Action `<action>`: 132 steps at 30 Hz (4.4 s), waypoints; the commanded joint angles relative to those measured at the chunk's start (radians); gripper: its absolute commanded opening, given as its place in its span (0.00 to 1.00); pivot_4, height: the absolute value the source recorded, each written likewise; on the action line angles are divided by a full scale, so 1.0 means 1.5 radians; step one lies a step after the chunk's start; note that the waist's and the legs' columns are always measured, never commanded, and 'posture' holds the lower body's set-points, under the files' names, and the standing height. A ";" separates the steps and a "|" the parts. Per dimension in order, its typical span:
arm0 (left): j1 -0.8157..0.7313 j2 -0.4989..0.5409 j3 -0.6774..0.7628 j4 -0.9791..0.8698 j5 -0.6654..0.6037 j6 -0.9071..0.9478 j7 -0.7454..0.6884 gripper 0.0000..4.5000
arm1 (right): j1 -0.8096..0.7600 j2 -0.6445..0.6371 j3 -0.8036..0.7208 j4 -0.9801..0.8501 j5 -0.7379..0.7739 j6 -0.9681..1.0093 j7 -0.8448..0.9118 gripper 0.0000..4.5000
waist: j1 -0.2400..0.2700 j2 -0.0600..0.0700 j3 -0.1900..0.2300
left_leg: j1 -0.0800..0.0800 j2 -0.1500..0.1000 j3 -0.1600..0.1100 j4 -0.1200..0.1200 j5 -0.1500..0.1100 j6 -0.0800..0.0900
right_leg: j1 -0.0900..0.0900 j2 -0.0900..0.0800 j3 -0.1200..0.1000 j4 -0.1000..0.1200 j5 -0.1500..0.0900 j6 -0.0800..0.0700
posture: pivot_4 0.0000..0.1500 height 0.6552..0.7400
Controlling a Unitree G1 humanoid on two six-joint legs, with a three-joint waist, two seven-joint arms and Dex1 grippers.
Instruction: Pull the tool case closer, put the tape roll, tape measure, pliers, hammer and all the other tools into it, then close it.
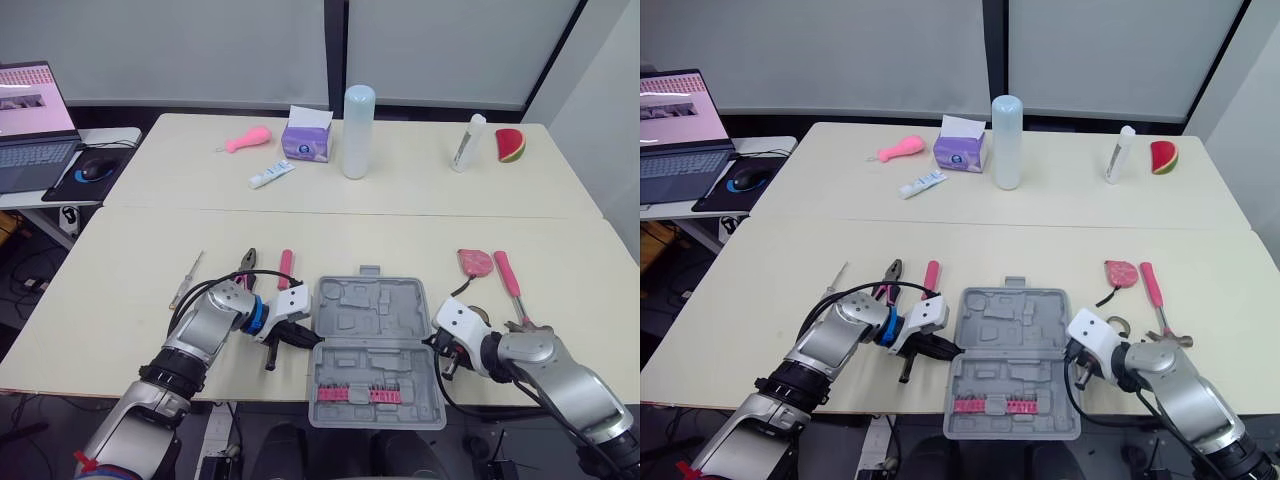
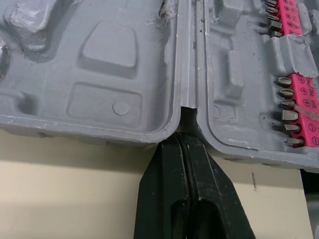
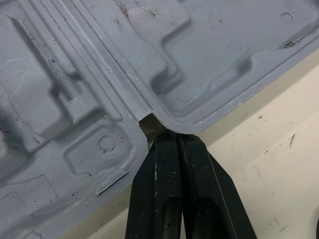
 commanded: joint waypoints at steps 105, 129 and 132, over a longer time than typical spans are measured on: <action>0.198 0.160 0.198 -0.407 -0.362 0.029 0.041 1.00 | 0.046 -0.078 -0.155 0.132 -0.009 -0.238 0.067 0.72 | 0.001 0.003 0.002 | 0.019 -0.001 -0.004 -0.013 -0.002 0.003 | 0.025 0.005 0.003 -0.019 0.000 0.000 | 1.00 0.53; 0.151 0.136 0.165 -0.394 -0.344 0.031 0.071 1.00 | 0.004 -0.073 -0.117 0.082 -0.011 -0.076 0.013 0.00 | 0.001 0.003 0.002 | 0.016 -0.001 -0.007 -0.012 -0.002 0.003 | 0.024 0.004 0.000 -0.019 0.000 0.000 | 1.00 0.53; 0.147 0.136 0.164 -0.396 -0.346 0.035 0.075 1.00 | 0.007 -0.067 -0.127 0.066 -0.001 -0.083 0.010 0.00 | 0.001 0.003 0.002 | 0.016 -0.001 -0.007 -0.012 -0.002 0.003 | 0.024 0.004 0.000 -0.019 0.000 0.000 | 1.00 0.53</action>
